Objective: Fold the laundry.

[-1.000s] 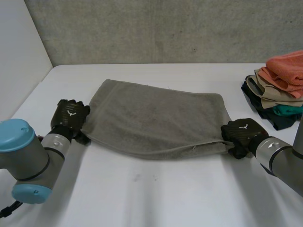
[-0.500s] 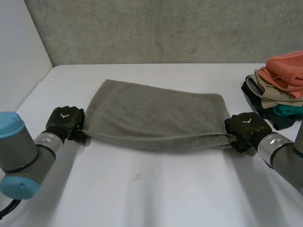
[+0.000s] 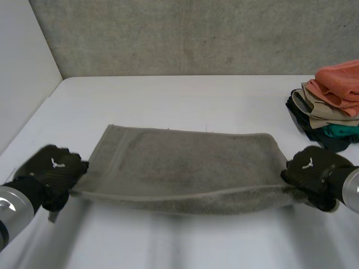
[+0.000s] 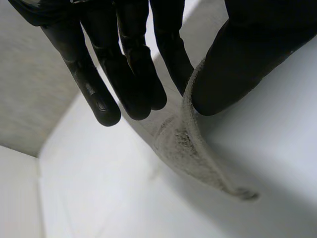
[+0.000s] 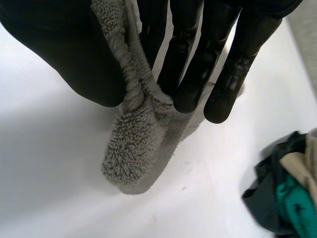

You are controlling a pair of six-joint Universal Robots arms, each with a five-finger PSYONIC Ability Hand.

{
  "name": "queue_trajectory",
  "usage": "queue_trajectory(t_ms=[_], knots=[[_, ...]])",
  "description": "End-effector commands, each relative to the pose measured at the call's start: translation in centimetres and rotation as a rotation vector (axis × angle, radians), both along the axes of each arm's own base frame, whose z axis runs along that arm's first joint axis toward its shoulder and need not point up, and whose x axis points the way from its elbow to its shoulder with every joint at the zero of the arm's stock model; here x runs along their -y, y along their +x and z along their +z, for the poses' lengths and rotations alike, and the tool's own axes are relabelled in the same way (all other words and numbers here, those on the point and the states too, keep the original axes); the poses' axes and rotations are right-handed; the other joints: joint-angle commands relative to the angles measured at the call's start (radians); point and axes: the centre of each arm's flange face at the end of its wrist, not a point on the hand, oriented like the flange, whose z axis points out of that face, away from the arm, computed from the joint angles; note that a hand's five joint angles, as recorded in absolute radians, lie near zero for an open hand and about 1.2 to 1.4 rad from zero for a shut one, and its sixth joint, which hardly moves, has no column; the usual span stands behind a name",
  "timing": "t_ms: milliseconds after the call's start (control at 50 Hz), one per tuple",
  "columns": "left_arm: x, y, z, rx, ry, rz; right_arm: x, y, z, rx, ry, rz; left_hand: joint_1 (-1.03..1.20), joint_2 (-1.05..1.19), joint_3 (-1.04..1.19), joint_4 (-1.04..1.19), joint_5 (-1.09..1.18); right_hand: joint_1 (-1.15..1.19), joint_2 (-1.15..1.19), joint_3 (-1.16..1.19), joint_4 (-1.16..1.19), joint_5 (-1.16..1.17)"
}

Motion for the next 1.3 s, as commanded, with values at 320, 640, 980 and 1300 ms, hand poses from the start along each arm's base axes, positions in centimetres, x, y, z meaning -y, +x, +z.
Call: queue_trajectory(t_ms=[320,640,980,1300], knots=[[19.6,-8.8,11.5,-0.104,-1.012,-0.007,15.7,6.3,9.5,0.288,-0.809,-0.149,0.236,0.199,0.205,0.198,0.246,0.404,0.218,0.216,0.203,0.229],[18.5,-8.5,12.3,-0.339,-1.104,-0.032,14.7,7.5,12.0,0.508,-1.094,-0.123,0.236,0.199,0.205,0.198,0.246,0.404,0.218,0.216,0.203,0.229],[13.0,-7.5,-5.8,-0.179,-0.572,-0.058,10.0,6.0,-5.0,0.377,-0.544,-0.176,0.236,0.199,0.205,0.198,0.246,0.404,0.218,0.216,0.203,0.229],[10.1,-7.2,-5.4,-0.186,-0.546,-0.068,4.1,3.4,-7.0,0.315,-0.064,-0.217,0.236,0.199,0.205,0.198,0.246,-0.549,-0.734,-0.737,-0.749,-0.724]])
